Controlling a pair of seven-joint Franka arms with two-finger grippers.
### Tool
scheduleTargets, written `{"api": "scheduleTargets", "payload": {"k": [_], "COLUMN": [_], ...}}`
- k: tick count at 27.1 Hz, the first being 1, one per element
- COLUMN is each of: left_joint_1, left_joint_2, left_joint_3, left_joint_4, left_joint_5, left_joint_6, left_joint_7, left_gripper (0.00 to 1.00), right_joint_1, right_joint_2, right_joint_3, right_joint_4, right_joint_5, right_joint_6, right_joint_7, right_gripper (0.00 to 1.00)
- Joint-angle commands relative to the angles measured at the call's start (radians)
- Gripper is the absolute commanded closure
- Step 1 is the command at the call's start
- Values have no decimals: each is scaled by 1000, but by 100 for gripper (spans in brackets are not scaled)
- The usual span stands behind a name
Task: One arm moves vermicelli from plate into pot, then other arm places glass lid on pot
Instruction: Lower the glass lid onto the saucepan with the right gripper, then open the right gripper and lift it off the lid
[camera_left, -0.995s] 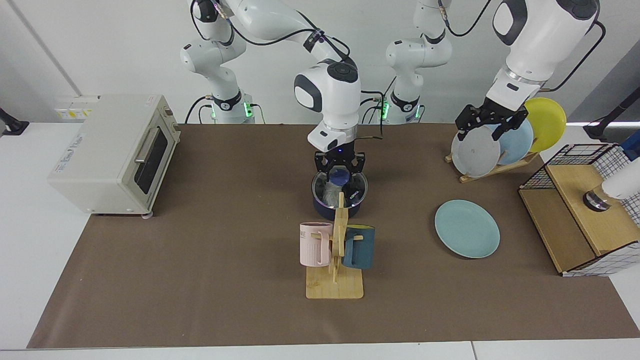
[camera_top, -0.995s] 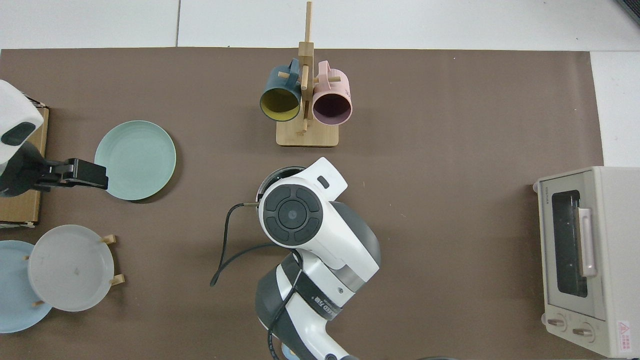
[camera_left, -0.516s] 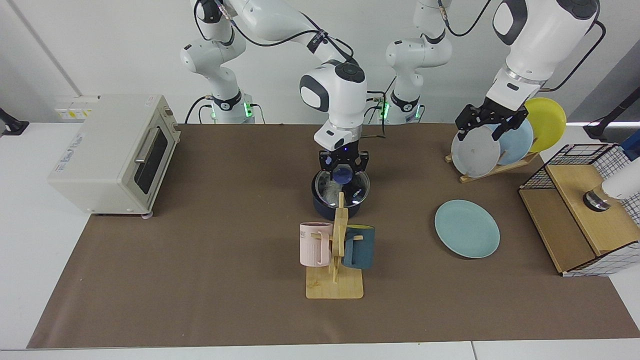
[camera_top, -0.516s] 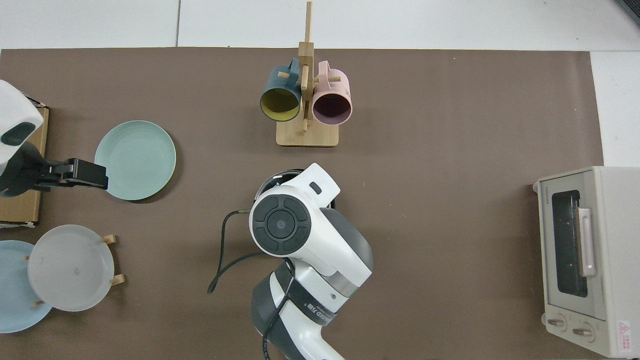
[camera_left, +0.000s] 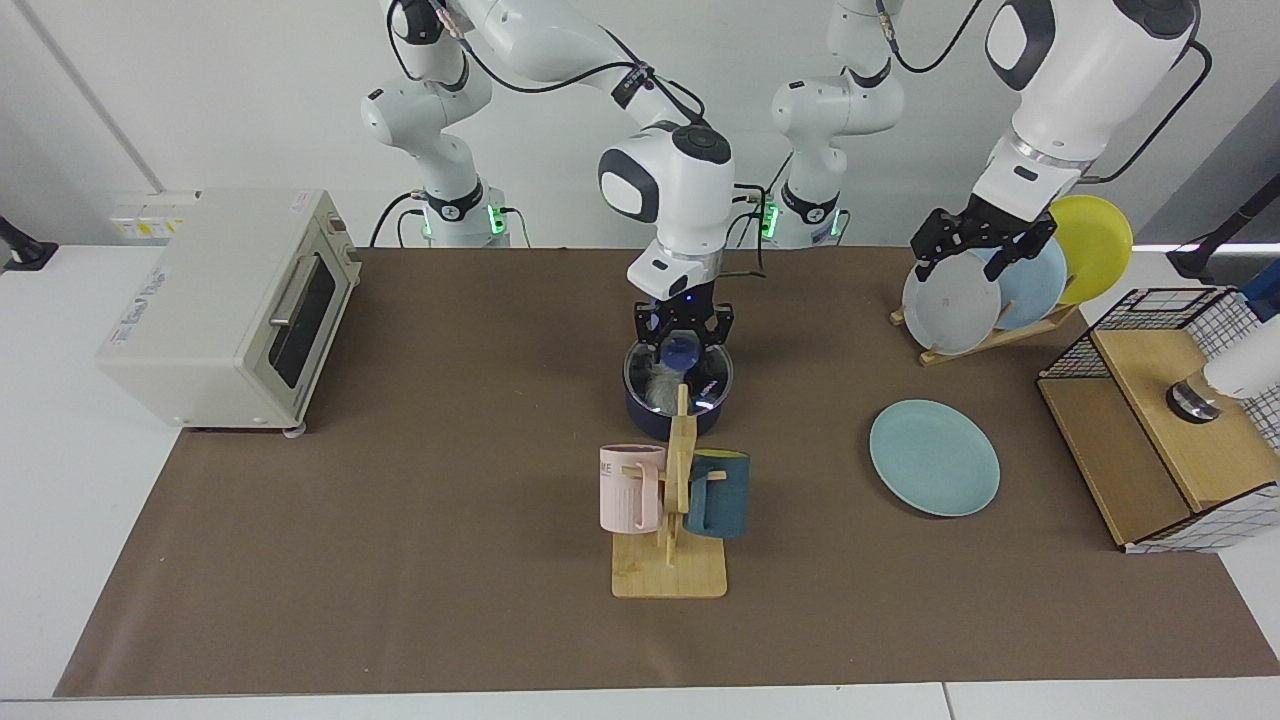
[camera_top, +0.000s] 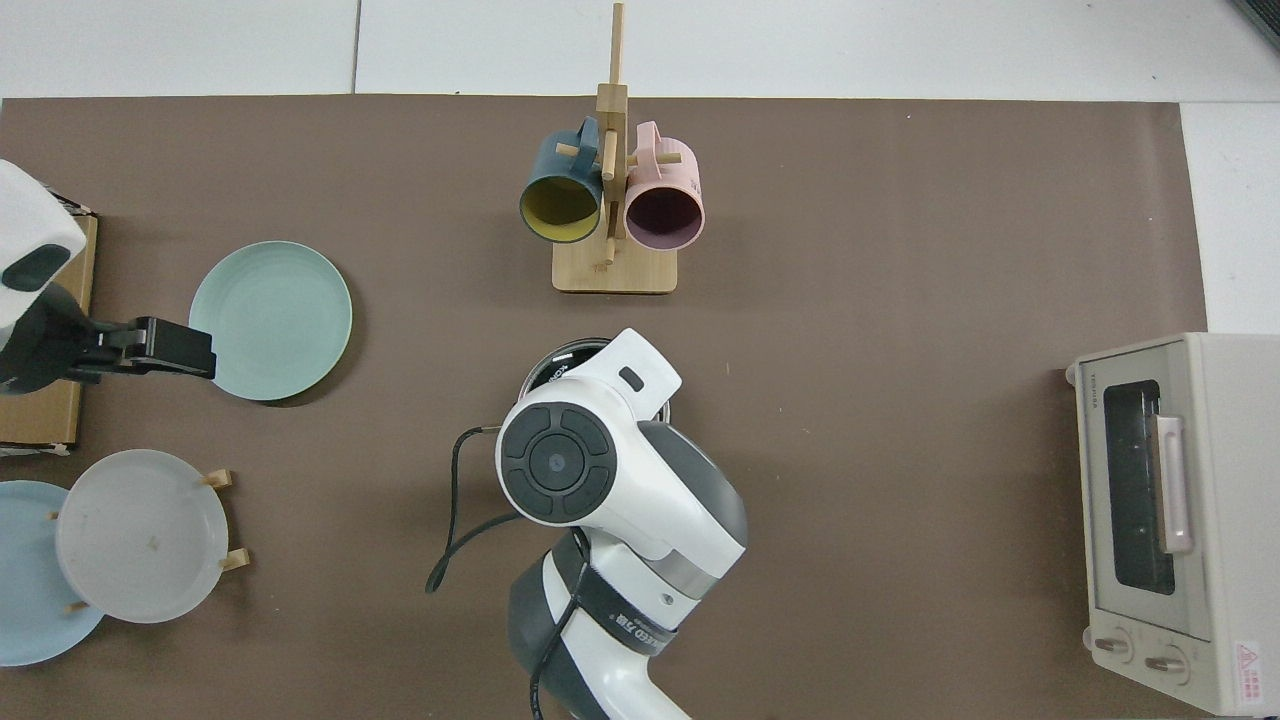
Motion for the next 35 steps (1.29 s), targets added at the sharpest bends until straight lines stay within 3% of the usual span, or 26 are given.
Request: {"api": "scheduleTargets", "payload": {"k": [1, 4, 5, 6, 7, 8, 18, 25, 35], "left_joint_1": [4, 4, 4, 4, 4, 4, 4, 4, 4], "left_joint_2": [-25, -23, -25, -25, -25, -25, -25, -25, -25], "left_joint_3": [0, 0, 0, 0, 0, 0, 0, 0, 0], "left_joint_4": [-21, -23, -21, -23, -23, -23, -23, -23, -23], "left_joint_5": [12, 12, 12, 12, 12, 12, 12, 12, 12], "left_joint_6": [10, 10, 10, 10, 10, 10, 10, 10, 10], "left_joint_7": [12, 12, 12, 12, 12, 12, 12, 12, 12], "left_gripper": [0, 0, 0, 0, 0, 0, 0, 0, 0], "right_joint_1": [-5, -5, -6, -8, -12, -18, -41, -80, -230], "right_joint_2": [-7, -4, -2, -1, -1, 4, 1, -33, -192], "right_joint_3": [1, 1, 1, 1, 1, 3, -5, -5, -12], "right_joint_4": [-47, -42, -40, -39, -37, -33, 55, 162, 164], "right_joint_5": [-34, -32, -32, -31, -29, -19, -11, -9, 44], "right_joint_6": [33, 33, 33, 32, 33, 33, -19, -177, -379], "right_joint_7": [34, 34, 34, 34, 34, 37, 40, 32, -170], "right_gripper": [100, 100, 86, 60, 21, 0, 0, 0, 0]}}
